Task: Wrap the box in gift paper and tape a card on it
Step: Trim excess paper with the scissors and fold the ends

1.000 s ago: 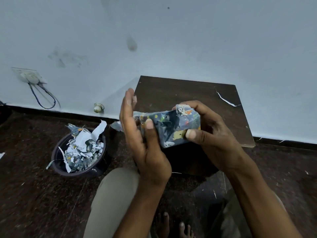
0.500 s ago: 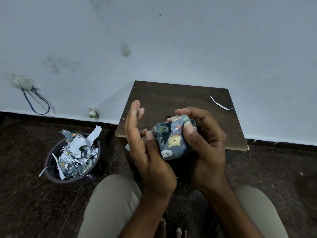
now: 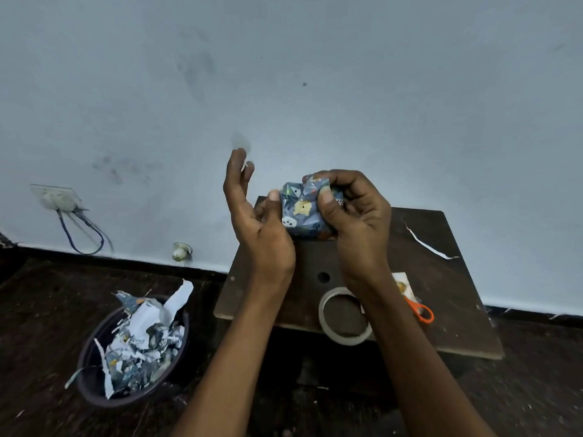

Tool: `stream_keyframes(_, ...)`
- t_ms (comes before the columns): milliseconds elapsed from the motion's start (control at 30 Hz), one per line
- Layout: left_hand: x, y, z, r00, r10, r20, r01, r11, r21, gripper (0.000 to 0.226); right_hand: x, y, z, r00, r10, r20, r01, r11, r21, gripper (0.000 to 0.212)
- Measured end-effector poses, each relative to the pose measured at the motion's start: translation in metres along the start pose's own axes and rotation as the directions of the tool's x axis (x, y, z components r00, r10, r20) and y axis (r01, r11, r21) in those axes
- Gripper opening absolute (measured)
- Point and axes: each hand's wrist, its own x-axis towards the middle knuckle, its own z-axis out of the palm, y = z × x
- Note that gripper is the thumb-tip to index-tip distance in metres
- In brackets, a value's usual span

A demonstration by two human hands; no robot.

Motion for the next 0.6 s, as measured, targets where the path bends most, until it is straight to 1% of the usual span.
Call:
stream_keyframes(100, 0.011, -0.03, -0.004, 1.0, -0.024, 0.007, 0.024, 0.999, 0.033, 0.067, 0.006, 0.029, -0.009, 0.998, 0.064, 0.005, -0.064, 0.998, -0.027, 0.008)
stream_keyframes(167, 0.016, -0.047, -0.008, 0.998, -0.054, 0.037, 0.05, 0.995, 0.09, 0.068, 0.006, 0.044, -0.013, 0.992, 0.129, -0.002, -0.129, 0.991, -0.048, 0.008)
stream_keyframes(267, 0.014, -0.06, -0.018, 0.992, -0.108, 0.071, 0.096, 0.985, 0.145, 0.068, 0.0, 0.06, -0.014, 0.982, 0.19, 0.019, -0.187, 0.976, -0.107, 0.024)
stream_keyframes(333, 0.011, -0.067, -0.025, 0.988, -0.136, 0.074, 0.124, 0.982, 0.143, 0.065, -0.002, 0.065, -0.011, 0.983, 0.178, 0.036, -0.171, 0.975, -0.145, 0.029)
stream_keyframes(400, 0.011, -0.071, -0.026, 0.984, -0.164, 0.064, 0.155, 0.979, 0.13, 0.062, 0.0, 0.068, -0.008, 0.985, 0.171, 0.022, -0.165, 0.972, -0.164, 0.03)
stream_keyframes(467, 0.014, -0.074, -0.025, 0.979, -0.202, 0.027, 0.199, 0.977, 0.081, 0.061, 0.006, 0.07, -0.007, 0.988, 0.15, 0.022, -0.143, 0.971, -0.192, 0.027)
stream_keyframes(600, 0.019, -0.077, -0.024, 0.966, -0.256, -0.034, 0.255, 0.966, -0.037, 0.059, 0.008, 0.074, -0.001, 1.0, 0.018, 0.025, -0.009, 0.948, -0.318, 0.023)
